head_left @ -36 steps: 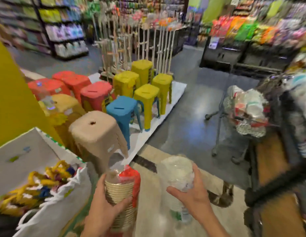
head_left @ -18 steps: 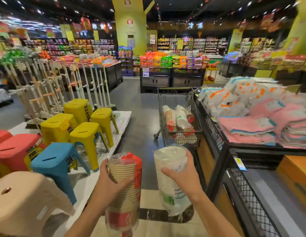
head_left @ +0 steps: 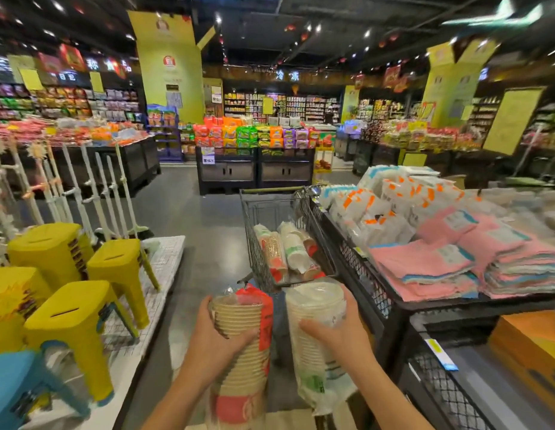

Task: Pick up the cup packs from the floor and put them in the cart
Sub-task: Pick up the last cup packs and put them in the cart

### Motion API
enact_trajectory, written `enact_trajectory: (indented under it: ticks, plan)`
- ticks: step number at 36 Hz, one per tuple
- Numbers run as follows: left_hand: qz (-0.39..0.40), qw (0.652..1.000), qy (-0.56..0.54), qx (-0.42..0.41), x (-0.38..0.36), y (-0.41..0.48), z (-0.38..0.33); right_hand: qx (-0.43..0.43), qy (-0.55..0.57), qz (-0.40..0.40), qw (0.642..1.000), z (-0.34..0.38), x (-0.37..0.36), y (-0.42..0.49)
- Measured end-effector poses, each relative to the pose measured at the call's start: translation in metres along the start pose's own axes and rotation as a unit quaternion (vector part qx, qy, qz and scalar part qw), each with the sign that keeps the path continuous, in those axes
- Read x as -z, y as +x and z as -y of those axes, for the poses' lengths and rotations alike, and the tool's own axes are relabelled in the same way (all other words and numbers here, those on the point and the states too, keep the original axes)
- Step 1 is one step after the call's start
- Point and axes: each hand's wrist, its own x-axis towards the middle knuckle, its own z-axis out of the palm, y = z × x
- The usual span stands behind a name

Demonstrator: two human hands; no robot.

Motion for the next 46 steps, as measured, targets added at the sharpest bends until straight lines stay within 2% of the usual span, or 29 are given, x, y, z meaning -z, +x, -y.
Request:
enact_trajectory:
  ticks: [5,9,16,20,28,35,41,46]
  plan:
    - [0.009,0.999,0.008,-0.048,-0.012,0.067,-0.006,-0.018,-0.002,-0.01,1.0,-0.006,-0.017,0.05]
    - [0.039,0.999,-0.009,-0.034,-0.033,0.12,-0.009,-0.034,-0.01,-0.029,0.999,-0.012,-0.022,0.094]
    - [0.043,0.998,0.01,-0.044,-0.084,0.219,-0.005,-0.017,0.009,-0.011,1.0,-0.044,-0.022,0.203]
    - [0.029,0.999,0.011,-0.034,-0.117,0.274,-0.011,-0.026,0.021,-0.009,0.999,-0.063,-0.02,0.272]
    - [0.005,1.0,-0.017,-0.001,-0.16,0.382,-0.017,-0.033,0.039,0.045,0.998,-0.091,-0.029,0.395]
    - [-0.01,0.999,-0.011,0.032,-0.181,0.475,-0.005,-0.052,0.058,0.044,0.996,-0.119,-0.053,0.486]
    - [0.007,0.998,-0.014,0.058,-0.193,0.569,0.017,-0.071,0.069,0.04,0.994,-0.142,-0.083,0.57]
    - [0.01,0.996,-0.027,0.085,-0.202,0.644,0.038,-0.069,0.04,0.038,0.996,-0.163,-0.109,0.634]
